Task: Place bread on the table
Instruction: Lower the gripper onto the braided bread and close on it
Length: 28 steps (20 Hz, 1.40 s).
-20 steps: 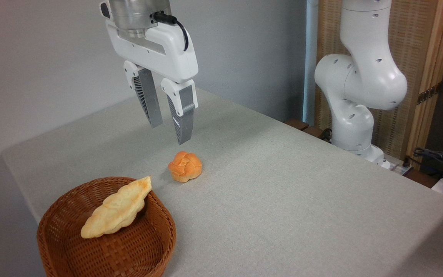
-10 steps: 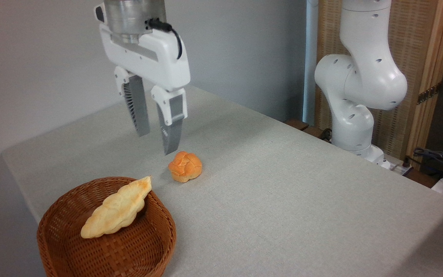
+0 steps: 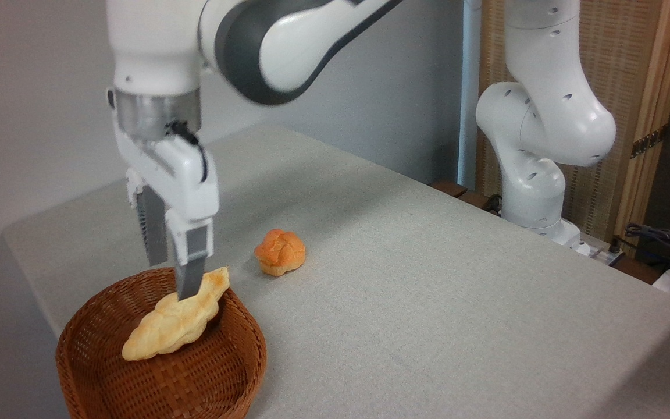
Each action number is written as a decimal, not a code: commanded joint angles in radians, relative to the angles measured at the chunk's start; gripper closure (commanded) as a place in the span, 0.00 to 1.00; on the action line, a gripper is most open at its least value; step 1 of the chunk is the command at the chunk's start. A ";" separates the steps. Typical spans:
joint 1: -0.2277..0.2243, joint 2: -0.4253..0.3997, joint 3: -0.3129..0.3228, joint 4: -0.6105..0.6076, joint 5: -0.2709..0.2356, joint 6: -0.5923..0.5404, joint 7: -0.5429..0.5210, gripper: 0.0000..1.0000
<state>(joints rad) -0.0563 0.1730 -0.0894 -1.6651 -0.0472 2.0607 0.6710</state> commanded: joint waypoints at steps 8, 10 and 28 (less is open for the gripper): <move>0.004 0.125 -0.027 0.005 -0.051 0.067 0.001 0.00; 0.004 0.141 -0.029 0.007 -0.051 0.082 0.002 0.00; 0.006 0.172 -0.046 0.008 -0.049 0.093 0.030 0.45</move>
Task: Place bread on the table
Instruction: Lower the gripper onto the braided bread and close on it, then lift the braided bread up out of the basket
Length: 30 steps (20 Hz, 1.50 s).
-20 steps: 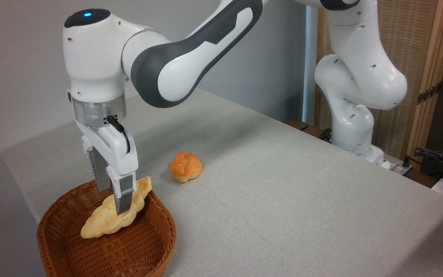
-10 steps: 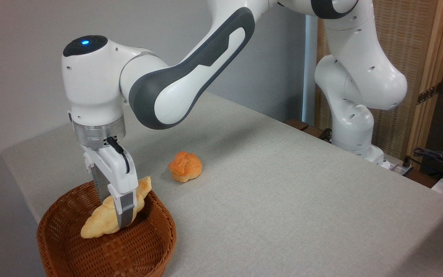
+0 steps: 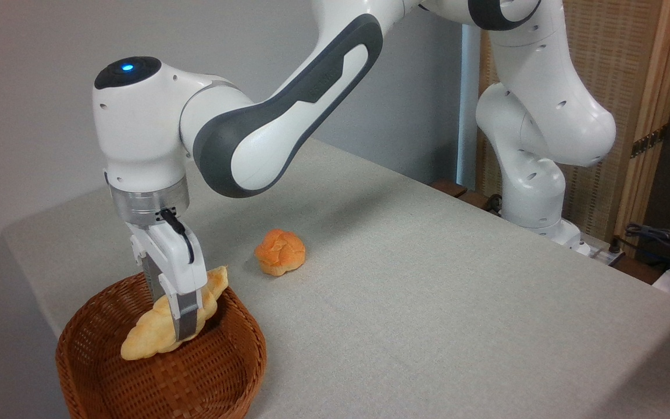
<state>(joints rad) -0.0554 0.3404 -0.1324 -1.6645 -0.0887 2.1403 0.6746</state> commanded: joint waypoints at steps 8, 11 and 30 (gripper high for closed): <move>0.023 -0.040 0.010 0.031 -0.011 0.010 0.022 0.54; 0.023 -0.053 0.011 0.031 -0.019 0.010 0.017 0.57; -0.020 -0.526 0.059 -0.225 -0.025 -0.485 -0.006 0.38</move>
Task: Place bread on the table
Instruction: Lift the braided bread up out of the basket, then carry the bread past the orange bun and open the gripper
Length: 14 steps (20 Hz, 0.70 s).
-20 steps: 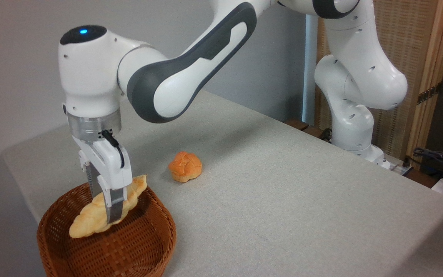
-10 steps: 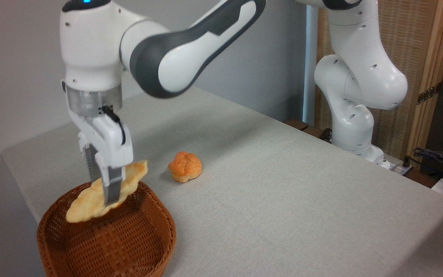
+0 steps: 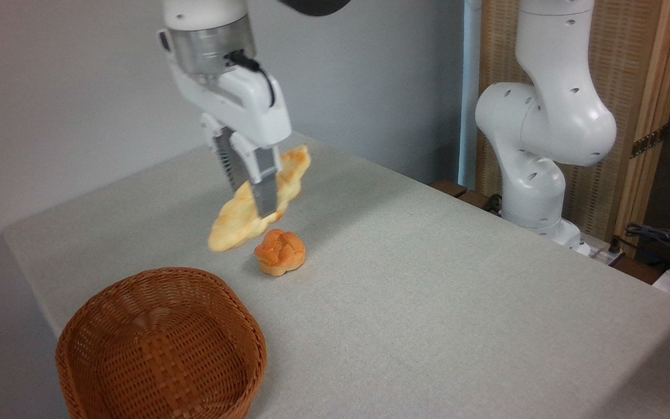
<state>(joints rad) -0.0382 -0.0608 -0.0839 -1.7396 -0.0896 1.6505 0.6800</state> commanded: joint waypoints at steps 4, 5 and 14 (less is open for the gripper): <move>-0.057 -0.126 0.009 -0.159 -0.022 0.003 -0.062 0.00; -0.058 -0.126 0.010 -0.158 -0.022 0.003 -0.063 0.00; -0.060 -0.128 0.041 -0.141 -0.028 0.023 -0.057 0.00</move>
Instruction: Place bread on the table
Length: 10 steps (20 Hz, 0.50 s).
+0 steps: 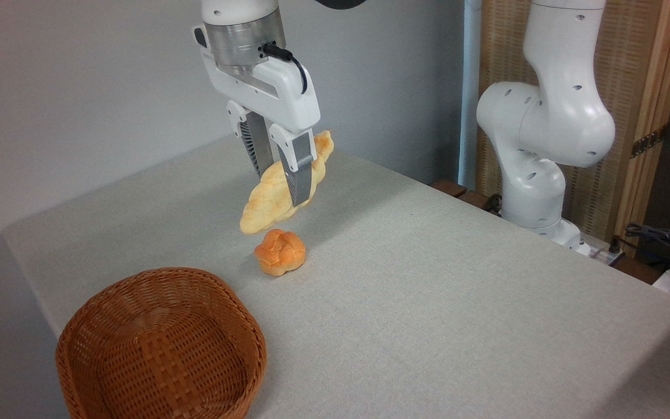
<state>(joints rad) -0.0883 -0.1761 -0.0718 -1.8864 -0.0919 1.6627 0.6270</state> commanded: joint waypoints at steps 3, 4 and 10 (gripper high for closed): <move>-0.010 -0.013 0.033 0.007 -0.026 0.019 -0.004 0.00; -0.010 -0.013 0.033 0.007 -0.026 0.019 -0.004 0.00; -0.010 -0.013 0.033 0.009 -0.025 0.020 -0.003 0.00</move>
<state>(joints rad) -0.0882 -0.1772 -0.0531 -1.8757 -0.0925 1.6689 0.6270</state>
